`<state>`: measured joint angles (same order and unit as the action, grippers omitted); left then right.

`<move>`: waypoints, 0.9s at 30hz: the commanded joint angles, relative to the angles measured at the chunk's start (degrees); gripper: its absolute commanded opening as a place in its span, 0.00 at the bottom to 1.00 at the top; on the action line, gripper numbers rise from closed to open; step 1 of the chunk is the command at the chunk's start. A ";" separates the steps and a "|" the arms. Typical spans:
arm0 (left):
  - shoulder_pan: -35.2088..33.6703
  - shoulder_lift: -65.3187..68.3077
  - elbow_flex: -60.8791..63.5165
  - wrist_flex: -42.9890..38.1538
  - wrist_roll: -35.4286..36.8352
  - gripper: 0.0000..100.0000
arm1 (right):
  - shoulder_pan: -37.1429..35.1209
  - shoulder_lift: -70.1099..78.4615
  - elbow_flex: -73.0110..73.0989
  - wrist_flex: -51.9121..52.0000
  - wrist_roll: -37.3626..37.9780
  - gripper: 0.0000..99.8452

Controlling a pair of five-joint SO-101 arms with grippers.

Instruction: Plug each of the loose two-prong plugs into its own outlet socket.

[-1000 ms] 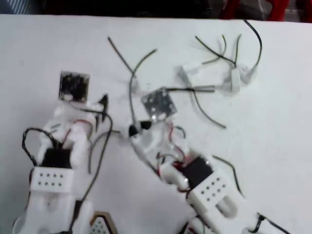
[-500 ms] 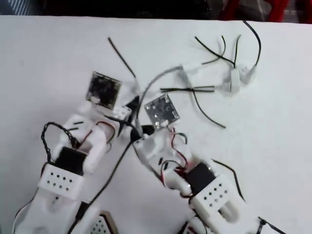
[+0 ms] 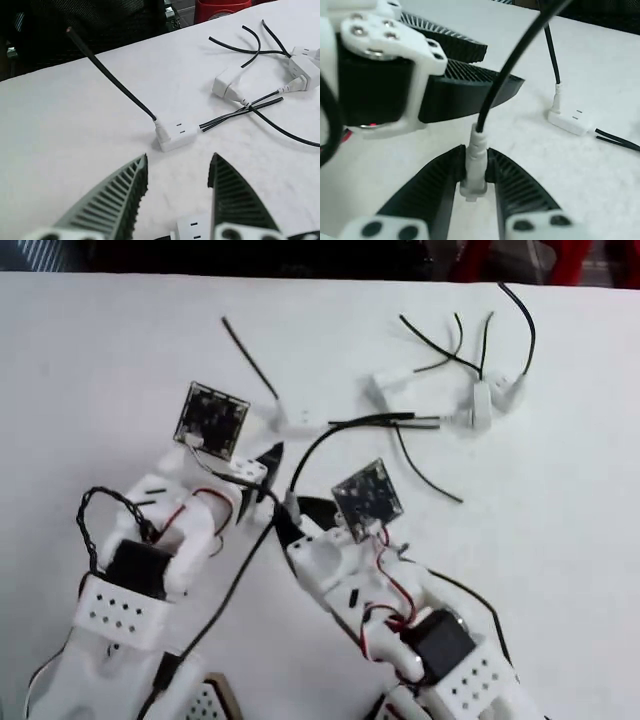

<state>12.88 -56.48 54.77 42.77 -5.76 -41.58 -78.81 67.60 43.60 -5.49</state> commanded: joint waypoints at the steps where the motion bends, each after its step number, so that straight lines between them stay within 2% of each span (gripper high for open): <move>1: 3.74 -1.36 -2.90 3.78 -3.08 0.21 | -0.57 -1.80 0.97 0.22 0.09 0.02; 4: 9.27 -1.36 -5.98 9.58 -6.95 0.21 | -0.31 -0.84 1.41 0.22 0.09 0.02; 6: 11.21 -1.36 -7.21 11.43 -6.95 0.21 | -0.31 -0.40 1.41 0.31 0.09 0.02; 11: 11.38 -1.36 -7.38 11.87 -7.12 0.21 | -0.22 -0.22 1.49 0.31 0.09 0.02; 14: 7.96 -1.27 -7.65 11.60 -6.95 0.21 | 1.80 -0.13 1.49 0.31 0.09 0.02; 17: 1.45 -0.75 -7.91 11.60 -7.30 0.21 | 6.11 -0.13 1.49 0.13 0.18 0.02; 20: -3.47 0.57 -7.82 12.84 -10.29 0.27 | 9.80 0.84 1.49 -1.63 0.09 0.02; 23: -4.62 6.99 -10.46 17.76 -14.51 0.34 | 12.70 5.41 1.49 -4.97 0.00 0.02; 27: -4.44 19.82 -17.41 23.74 -21.27 0.34 | 15.96 15.69 1.05 -10.77 0.00 0.02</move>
<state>9.01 -44.53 43.69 63.25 -22.20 -28.13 -69.49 69.63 37.01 -5.49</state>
